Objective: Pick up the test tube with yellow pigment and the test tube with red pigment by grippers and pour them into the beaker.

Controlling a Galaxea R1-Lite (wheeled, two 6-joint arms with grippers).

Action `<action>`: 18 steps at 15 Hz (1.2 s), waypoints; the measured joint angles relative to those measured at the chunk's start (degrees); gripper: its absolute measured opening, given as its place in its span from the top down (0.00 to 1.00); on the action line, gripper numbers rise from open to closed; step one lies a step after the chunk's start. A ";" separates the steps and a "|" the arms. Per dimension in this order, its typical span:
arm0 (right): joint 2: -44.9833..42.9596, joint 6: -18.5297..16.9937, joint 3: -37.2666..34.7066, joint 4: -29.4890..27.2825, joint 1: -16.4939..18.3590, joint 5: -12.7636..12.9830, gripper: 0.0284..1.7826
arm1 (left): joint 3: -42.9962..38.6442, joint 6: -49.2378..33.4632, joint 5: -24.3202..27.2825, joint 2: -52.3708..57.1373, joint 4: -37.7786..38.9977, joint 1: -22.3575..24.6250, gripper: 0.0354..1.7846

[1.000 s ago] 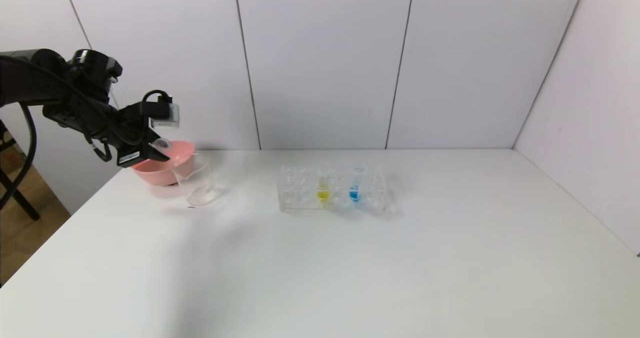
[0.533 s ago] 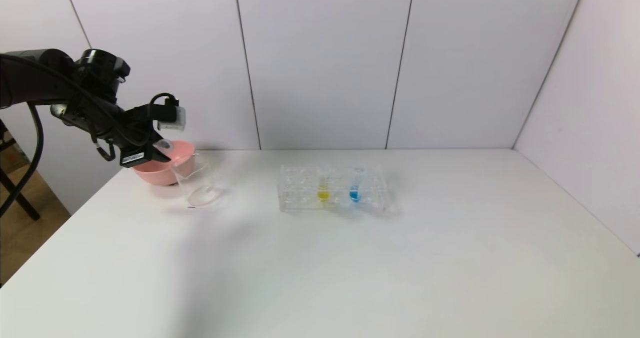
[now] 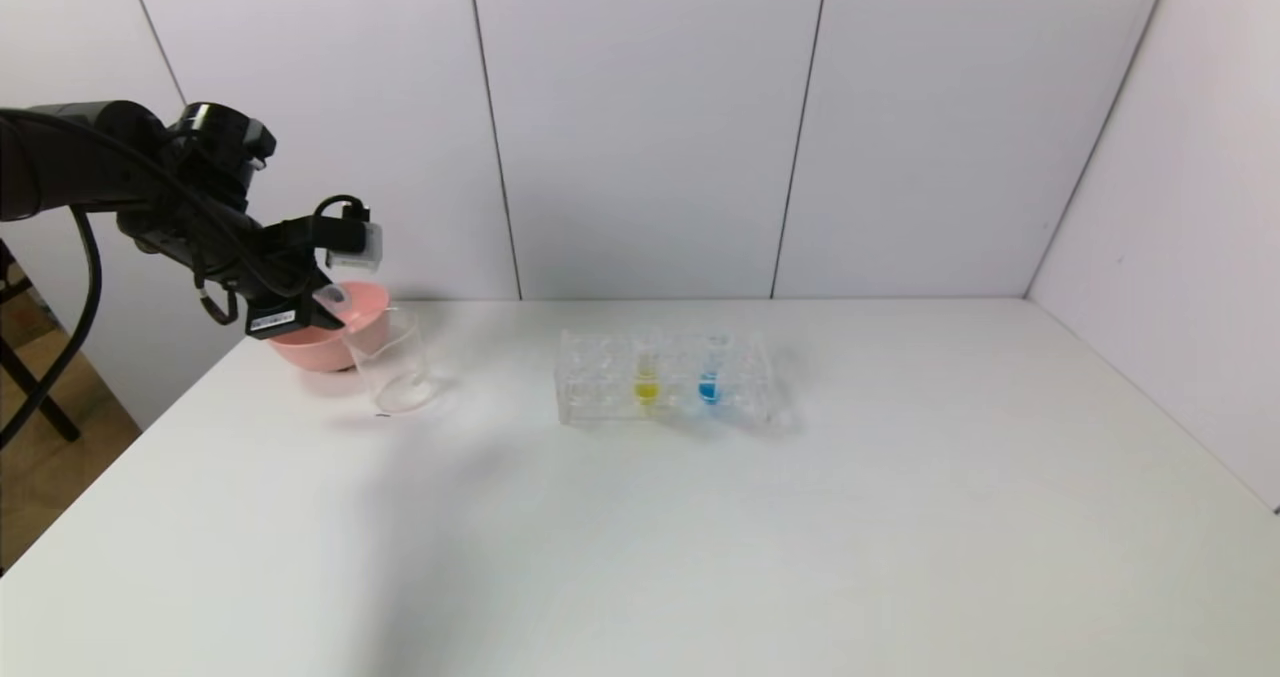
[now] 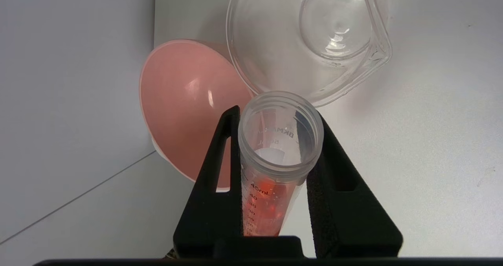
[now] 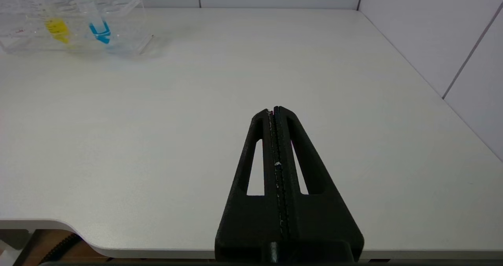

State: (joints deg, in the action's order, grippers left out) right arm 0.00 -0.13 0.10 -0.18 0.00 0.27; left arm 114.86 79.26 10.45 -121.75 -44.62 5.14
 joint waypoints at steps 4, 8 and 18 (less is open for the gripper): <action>0.00 0.00 0.00 0.00 0.00 0.00 0.95 | -0.04 0.54 -2.22 -0.11 -0.22 -0.29 0.75; 0.00 0.02 0.00 0.00 0.00 -0.02 0.95 | 0.00 0.61 -4.17 -0.44 -0.15 -0.85 0.75; 0.00 0.00 0.00 0.00 0.00 -0.02 0.95 | 0.02 0.72 -6.34 -0.57 0.13 -2.01 0.75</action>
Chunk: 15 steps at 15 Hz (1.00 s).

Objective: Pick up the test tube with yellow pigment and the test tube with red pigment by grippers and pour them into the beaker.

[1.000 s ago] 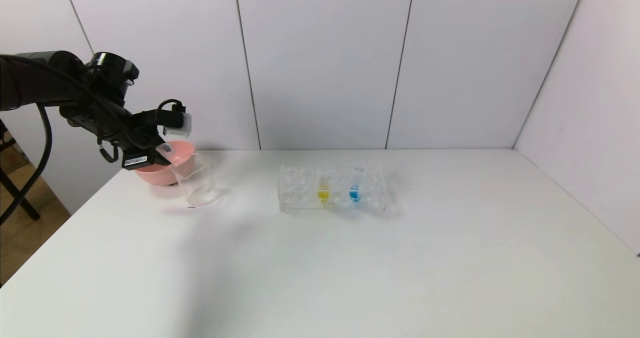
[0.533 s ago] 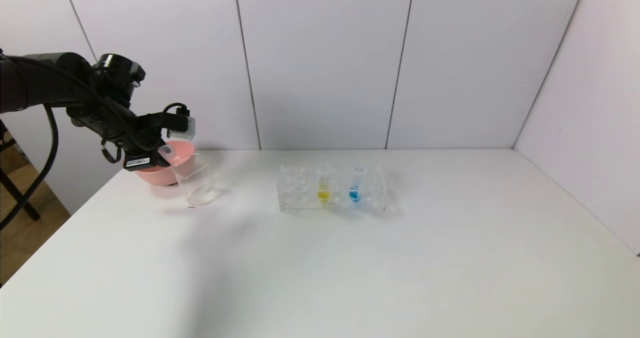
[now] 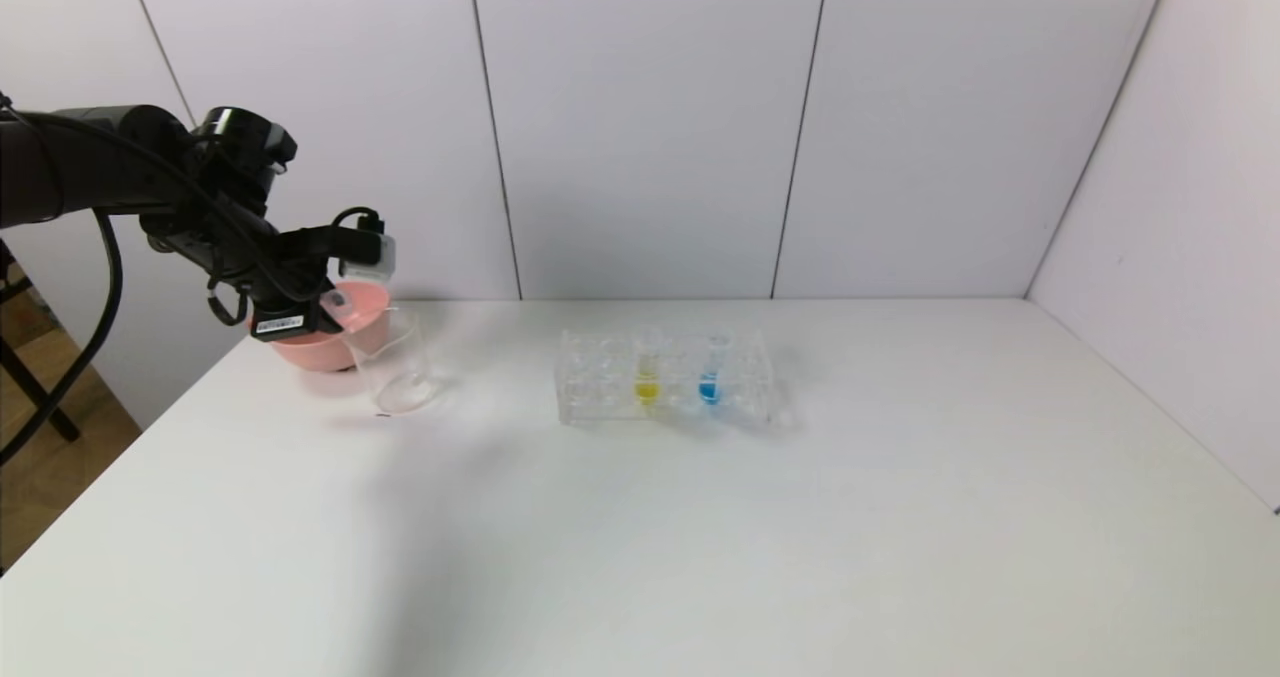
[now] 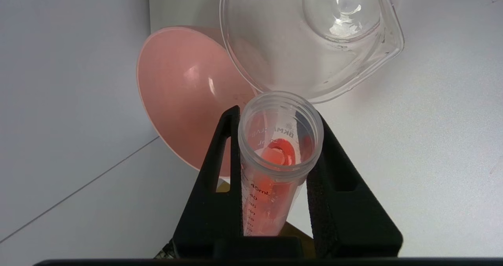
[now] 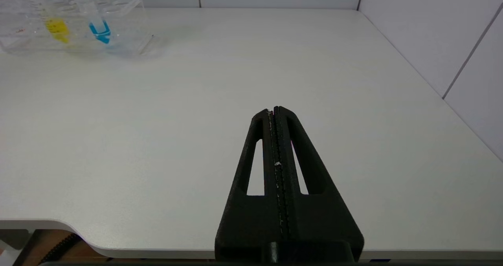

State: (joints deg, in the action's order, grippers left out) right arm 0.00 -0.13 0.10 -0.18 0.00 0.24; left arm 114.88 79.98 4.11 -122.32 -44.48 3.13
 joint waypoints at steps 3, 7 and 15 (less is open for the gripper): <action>0.00 0.00 0.00 0.00 0.00 0.02 0.95 | 0.00 -0.02 -0.17 0.00 0.20 -0.44 0.75; 0.00 -0.02 0.00 0.00 0.00 0.02 0.95 | 0.00 0.00 -1.77 -0.09 0.30 -0.99 0.75; 0.00 0.00 0.00 0.00 0.00 0.02 0.95 | 0.00 0.67 -5.42 -0.30 0.41 -2.15 0.75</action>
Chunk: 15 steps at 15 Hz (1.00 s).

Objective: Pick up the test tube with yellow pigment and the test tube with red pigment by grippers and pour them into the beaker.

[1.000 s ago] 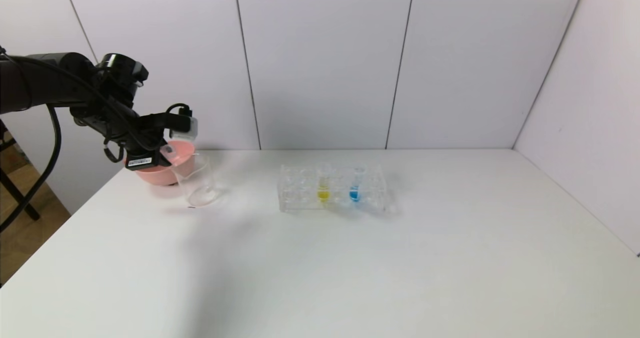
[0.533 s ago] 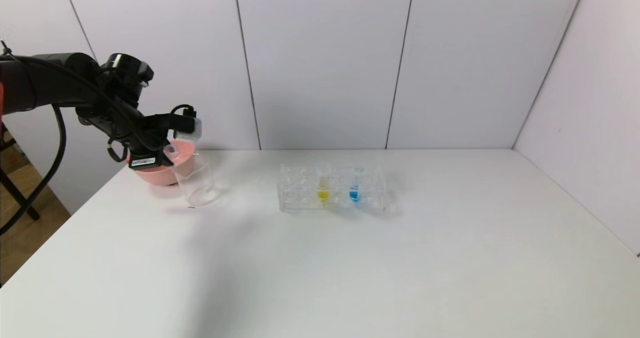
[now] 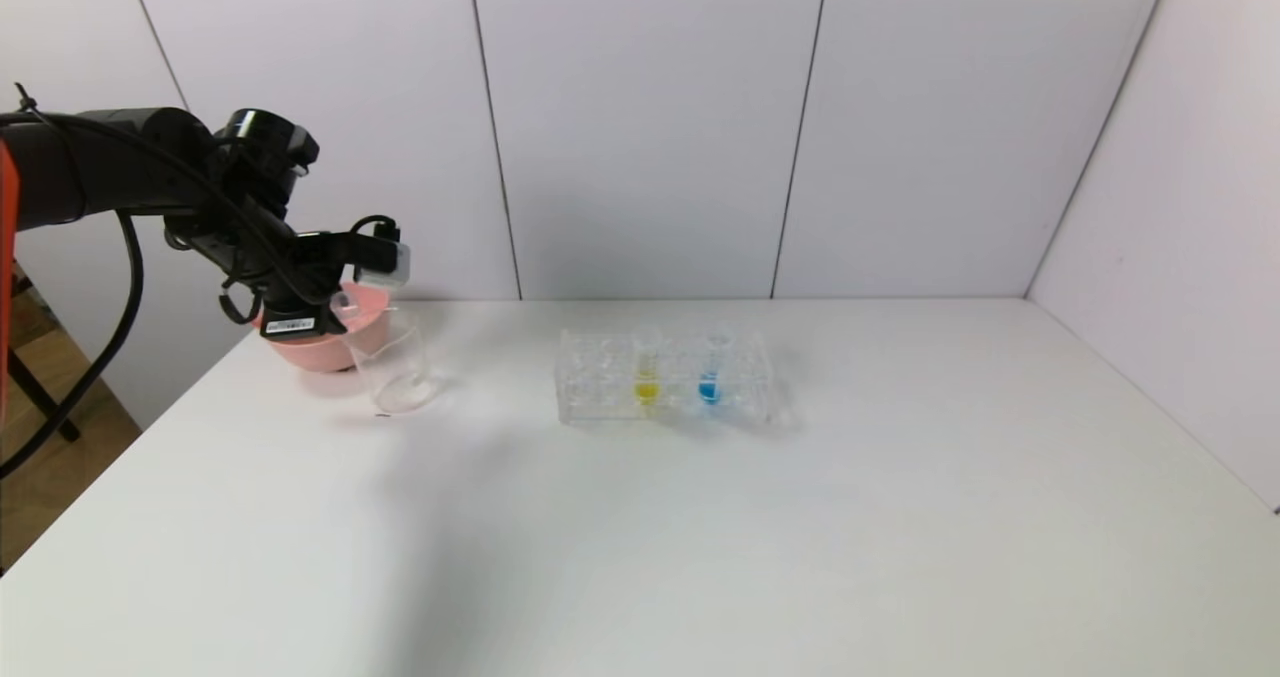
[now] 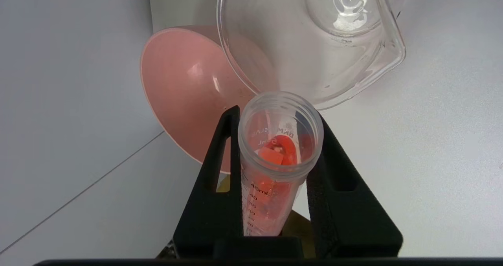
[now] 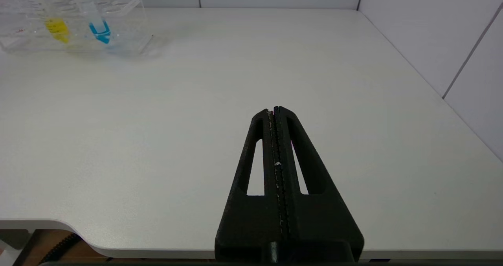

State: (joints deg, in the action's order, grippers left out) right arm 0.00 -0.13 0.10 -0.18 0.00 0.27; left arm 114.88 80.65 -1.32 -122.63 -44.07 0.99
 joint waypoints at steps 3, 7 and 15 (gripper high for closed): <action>0.00 0.00 0.00 0.00 0.00 -0.02 0.95 | 0.00 0.41 -2.10 -0.09 0.30 -0.52 0.75; 0.00 -0.02 0.00 0.00 0.00 0.00 0.95 | 0.00 0.88 -4.46 -0.23 0.83 -1.23 0.75; 0.00 0.04 0.00 0.00 0.00 -0.02 0.95 | -0.02 1.43 -7.78 -1.11 2.65 -2.55 0.75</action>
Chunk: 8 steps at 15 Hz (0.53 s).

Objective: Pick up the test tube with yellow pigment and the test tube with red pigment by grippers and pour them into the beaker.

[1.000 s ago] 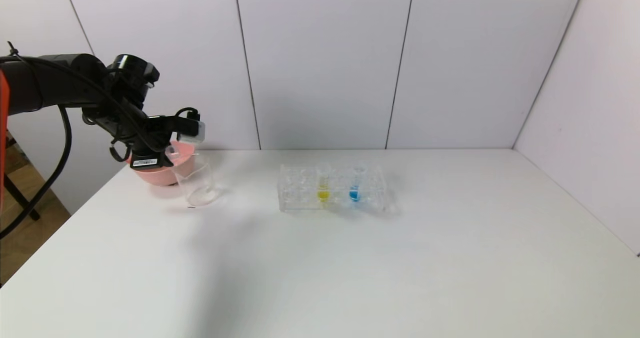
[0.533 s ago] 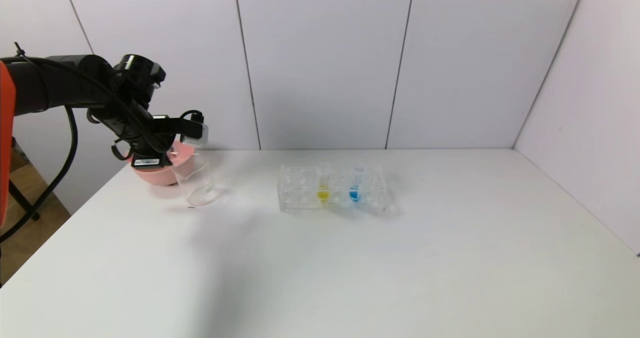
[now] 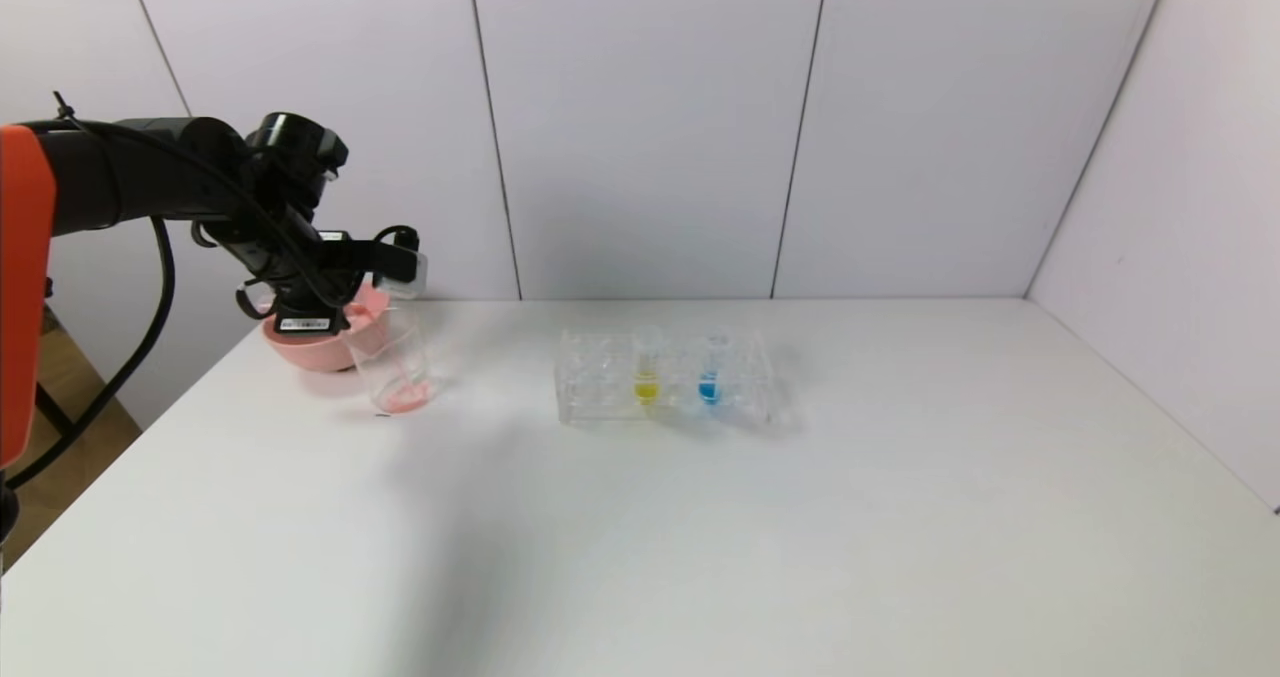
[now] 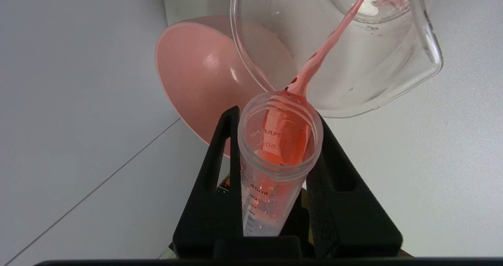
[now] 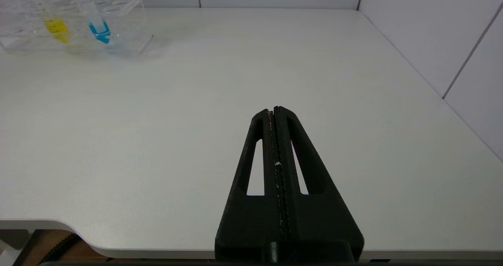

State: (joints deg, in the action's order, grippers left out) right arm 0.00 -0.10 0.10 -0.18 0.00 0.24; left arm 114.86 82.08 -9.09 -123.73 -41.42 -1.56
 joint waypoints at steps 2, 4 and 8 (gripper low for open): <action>0.00 -0.04 0.00 0.00 0.00 0.02 0.95 | 0.00 0.00 -1.34 -0.09 0.00 -0.12 0.75; 0.00 -0.04 0.00 0.00 0.00 0.00 0.95 | 0.00 0.96 -2.84 -0.11 0.02 -0.44 0.75; 0.00 -0.01 0.00 0.00 0.00 0.02 0.95 | -0.02 2.27 -4.60 -0.11 0.77 -1.24 0.75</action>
State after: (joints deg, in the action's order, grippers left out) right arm 0.00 -0.11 0.10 -0.18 0.00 0.27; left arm 114.84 84.35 -13.69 -123.84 -40.66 -2.80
